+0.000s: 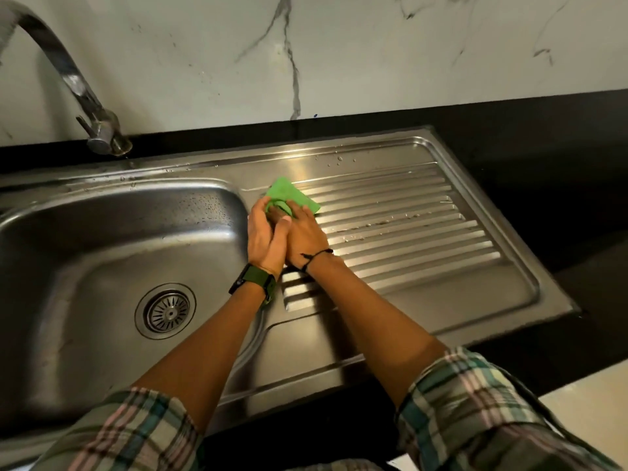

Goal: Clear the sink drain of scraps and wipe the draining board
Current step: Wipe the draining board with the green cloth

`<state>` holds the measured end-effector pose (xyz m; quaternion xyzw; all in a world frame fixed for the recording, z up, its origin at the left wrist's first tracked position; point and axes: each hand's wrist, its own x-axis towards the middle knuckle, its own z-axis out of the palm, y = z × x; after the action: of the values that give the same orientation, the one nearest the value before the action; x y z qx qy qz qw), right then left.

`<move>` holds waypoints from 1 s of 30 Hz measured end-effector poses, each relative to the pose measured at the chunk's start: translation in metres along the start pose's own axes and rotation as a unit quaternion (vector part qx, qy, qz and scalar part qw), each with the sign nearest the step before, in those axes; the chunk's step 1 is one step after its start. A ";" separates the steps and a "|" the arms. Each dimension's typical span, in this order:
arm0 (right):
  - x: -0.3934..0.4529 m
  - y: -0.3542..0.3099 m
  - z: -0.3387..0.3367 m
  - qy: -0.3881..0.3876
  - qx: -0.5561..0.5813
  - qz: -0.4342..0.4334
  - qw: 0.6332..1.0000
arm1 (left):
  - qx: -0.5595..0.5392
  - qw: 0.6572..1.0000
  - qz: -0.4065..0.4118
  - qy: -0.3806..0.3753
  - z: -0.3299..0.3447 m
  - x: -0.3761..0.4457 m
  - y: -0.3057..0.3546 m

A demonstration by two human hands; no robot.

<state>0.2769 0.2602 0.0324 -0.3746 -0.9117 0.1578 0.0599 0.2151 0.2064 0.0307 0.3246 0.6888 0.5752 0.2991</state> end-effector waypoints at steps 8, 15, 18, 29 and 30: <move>-0.039 0.181 -0.073 0.038 -0.037 0.255 0.965 | 0.032 0.998 0.026 -0.038 0.002 0.000 -0.004; -0.047 0.221 -0.088 0.056 -0.031 0.313 0.948 | 0.016 0.999 0.022 -0.025 0.003 0.003 -0.006; -0.045 0.183 -0.070 0.066 -0.048 0.252 0.964 | 0.023 0.999 0.027 -0.024 0.004 0.005 -0.006; -0.017 0.018 -0.003 0.010 -0.040 -0.031 0.999 | 0.053 0.996 0.059 -0.032 0.008 0.001 0.001; -0.019 0.030 -0.006 0.013 -0.039 -0.040 0.998 | 0.060 0.996 0.062 -0.034 0.008 0.000 0.000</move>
<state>0.3116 0.2680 0.0287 -0.3419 -0.9306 0.1148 0.0632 0.2209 0.2113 0.0295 0.4036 0.6902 0.5387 0.2656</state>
